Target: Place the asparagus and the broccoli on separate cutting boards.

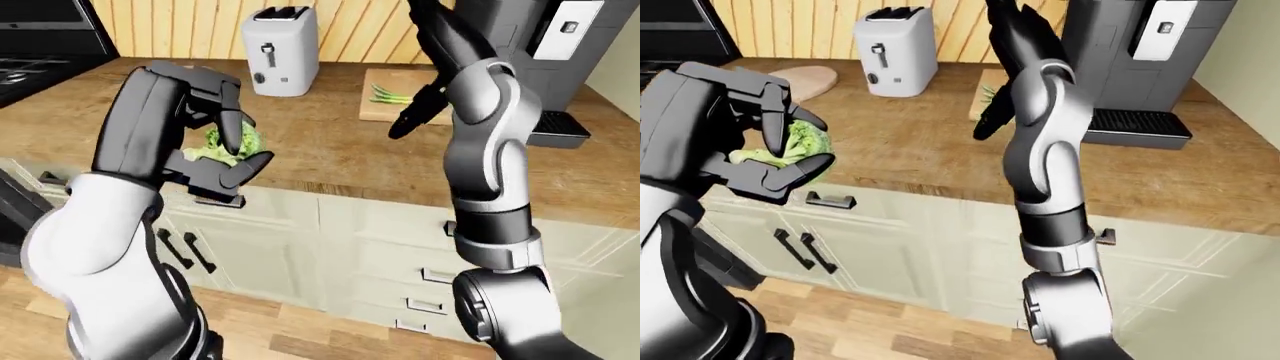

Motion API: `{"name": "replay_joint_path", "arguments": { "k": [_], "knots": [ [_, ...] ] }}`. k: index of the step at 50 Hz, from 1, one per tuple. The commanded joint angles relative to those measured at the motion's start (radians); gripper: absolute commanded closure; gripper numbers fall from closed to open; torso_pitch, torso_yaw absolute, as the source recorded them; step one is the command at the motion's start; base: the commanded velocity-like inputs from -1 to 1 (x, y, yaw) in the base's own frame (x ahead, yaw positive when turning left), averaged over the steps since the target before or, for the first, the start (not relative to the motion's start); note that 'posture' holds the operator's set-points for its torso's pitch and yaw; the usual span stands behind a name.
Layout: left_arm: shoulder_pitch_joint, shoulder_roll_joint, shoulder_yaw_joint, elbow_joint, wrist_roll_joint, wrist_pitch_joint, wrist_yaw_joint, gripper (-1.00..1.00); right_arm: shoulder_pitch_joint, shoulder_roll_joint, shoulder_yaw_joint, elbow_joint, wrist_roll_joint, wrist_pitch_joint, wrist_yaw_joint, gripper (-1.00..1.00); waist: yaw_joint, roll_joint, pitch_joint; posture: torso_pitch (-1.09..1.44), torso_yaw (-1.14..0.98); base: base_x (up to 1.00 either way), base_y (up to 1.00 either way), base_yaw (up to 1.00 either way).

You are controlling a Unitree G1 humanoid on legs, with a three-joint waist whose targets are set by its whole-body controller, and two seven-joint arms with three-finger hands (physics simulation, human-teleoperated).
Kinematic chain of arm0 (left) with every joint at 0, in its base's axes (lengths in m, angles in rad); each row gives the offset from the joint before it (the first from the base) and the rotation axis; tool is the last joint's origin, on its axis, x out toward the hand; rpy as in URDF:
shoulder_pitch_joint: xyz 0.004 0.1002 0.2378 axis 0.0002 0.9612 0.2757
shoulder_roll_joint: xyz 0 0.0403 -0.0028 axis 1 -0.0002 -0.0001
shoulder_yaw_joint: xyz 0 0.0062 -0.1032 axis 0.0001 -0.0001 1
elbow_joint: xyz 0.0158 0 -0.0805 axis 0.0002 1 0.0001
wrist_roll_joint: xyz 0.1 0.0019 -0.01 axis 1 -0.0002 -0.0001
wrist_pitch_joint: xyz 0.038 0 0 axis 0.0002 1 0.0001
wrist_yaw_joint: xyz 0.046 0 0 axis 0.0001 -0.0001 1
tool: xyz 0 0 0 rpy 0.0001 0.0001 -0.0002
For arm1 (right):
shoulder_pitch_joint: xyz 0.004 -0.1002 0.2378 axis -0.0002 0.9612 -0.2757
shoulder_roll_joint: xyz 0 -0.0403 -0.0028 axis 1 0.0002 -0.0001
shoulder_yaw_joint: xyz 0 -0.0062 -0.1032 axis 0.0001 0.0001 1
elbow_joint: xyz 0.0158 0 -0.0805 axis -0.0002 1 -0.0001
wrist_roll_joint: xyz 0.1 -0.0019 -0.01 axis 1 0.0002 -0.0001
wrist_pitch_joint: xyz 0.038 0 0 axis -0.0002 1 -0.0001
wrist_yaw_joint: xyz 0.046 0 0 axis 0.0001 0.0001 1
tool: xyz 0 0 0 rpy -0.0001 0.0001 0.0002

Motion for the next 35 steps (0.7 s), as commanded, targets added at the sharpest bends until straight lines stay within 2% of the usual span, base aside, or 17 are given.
{"name": "replay_joint_path", "arguments": {
  "k": [1,7,9,10,12,19,20,21,22,24,25,27,28,29,30,32,35],
  "knots": [
    [-0.035,0.019,0.014,-0.016,0.0,-0.009,0.015,1.0,0.01,0.014,0.006,-0.068,-0.005,-0.018,0.001,-1.0,0.006,-0.005,-0.014,0.0,0.0,0.0,0.84,0.0],
    [-0.031,0.029,0.021,-0.02,-0.025,-0.004,0.036,1.0,0.067,0.031,0.003,-0.171,-0.02,0.002,0.021,-1.0,-0.004,0.049,-0.017,0.0,0.0,0.0,0.92,0.0],
    [-0.026,0.032,0.021,-0.023,-0.034,-0.002,0.042,1.0,0.086,0.032,-0.002,-0.2,-0.019,0.009,0.023,-1.0,-0.012,0.096,-0.023,0.0,0.0,0.0,0.95,0.0],
    [-0.027,0.035,0.022,-0.022,-0.038,-0.001,0.046,1.0,0.097,0.033,-0.002,-0.215,-0.02,0.012,0.025,-1.0,-0.017,0.148,-0.033,0.0,0.0,0.0,0.94,0.0],
    [-0.024,0.035,0.02,-0.021,-0.046,-0.003,0.055,1.0,0.126,0.037,-0.003,-0.251,-0.018,0.018,0.024,-1.0,-0.008,0.098,0.002,0.0,0.0,0.12,0.95,0.0],
    [0.002,0.024,0.016,-0.012,-0.075,-0.029,0.091,1.0,0.187,0.037,-0.007,-0.29,0.0,0.017,-0.001,-1.0,-0.008,0.025,0.02,0.0,0.0,0.41,0.92,0.0],
    [0.005,0.023,0.016,-0.01,-0.079,-0.032,0.095,1.0,0.194,0.038,-0.007,-0.29,0.001,0.016,-0.007,-1.0,-0.018,-0.001,0.004,0.0,0.0,0.61,0.85,0.0],
    [0.008,0.022,0.015,-0.011,-0.082,-0.034,0.098,1.0,0.198,0.04,-0.006,-0.295,0.002,0.018,-0.007,-1.0,-0.037,-0.057,-0.019,0.0,0.0,0.66,0.8,0.0],
    [0.012,0.022,0.015,-0.013,-0.084,-0.035,0.1,1.0,0.206,0.041,-0.006,-0.298,0.005,0.016,-0.011,-1.0,-0.034,-0.006,0.027,0.0,0.0,0.67,0.74,0.0],
    [0.014,0.024,0.014,-0.017,-0.085,-0.03,0.1,1.0,0.207,0.039,-0.009,-0.307,0.006,0.021,-0.01,-1.0,-0.041,-0.011,-0.012,0.0,0.0,0.67,0.49,0.0],
    [0.015,0.025,0.013,-0.018,-0.086,-0.03,0.101,1.0,0.207,0.038,-0.008,-0.31,0.005,0.024,-0.009,-1.0,-0.046,0.009,-0.023,0.0,0.0,0.68,0.42,0.0],
    [0.013,0.027,0.01,-0.023,-0.085,-0.024,0.099,1.0,0.215,0.035,-0.01,-0.315,0.006,0.023,-0.011,-1.0,-0.044,0.05,-0.002,0.0,0.0,0.68,0.41,0.0],
    [0.013,0.027,0.007,-0.026,-0.084,-0.022,0.099,1.0,0.218,0.035,-0.01,-0.319,0.007,0.025,-0.01,-1.0,-0.03,0.103,-0.014,0.0,0.0,0.69,0.41,0.0],
    [0.014,0.027,0.006,-0.027,-0.083,-0.02,0.099,1.0,0.222,0.034,-0.012,-0.319,0.011,0.022,-0.014,-1.0,-0.025,0.123,-0.012,0.0,0.0,0.67,0.41,0.0],
    [0.015,0.027,0.004,-0.028,-0.082,-0.021,0.099,1.0,0.226,0.034,-0.013,-0.323,0.012,0.023,-0.015,-1.0,-0.015,0.098,0.011,0.0,0.0,0.59,0.27,0.0],
    [0.019,0.023,0.003,-0.027,-0.082,-0.025,0.102,1.0,0.231,0.032,-0.016,-0.331,0.016,0.026,-0.017,-1.0,0.005,0.099,-0.008,0.0,0.0,0.53,0.14,0.0],
    [0.025,0.016,-0.003,-0.021,-0.081,-0.034,0.107,1.0,0.239,0.025,-0.023,-0.337,0.033,0.027,-0.034,-1.0,0.008,0.095,-0.003,0.0,0.0,0.15,0.0,0.0]
  ]
}}
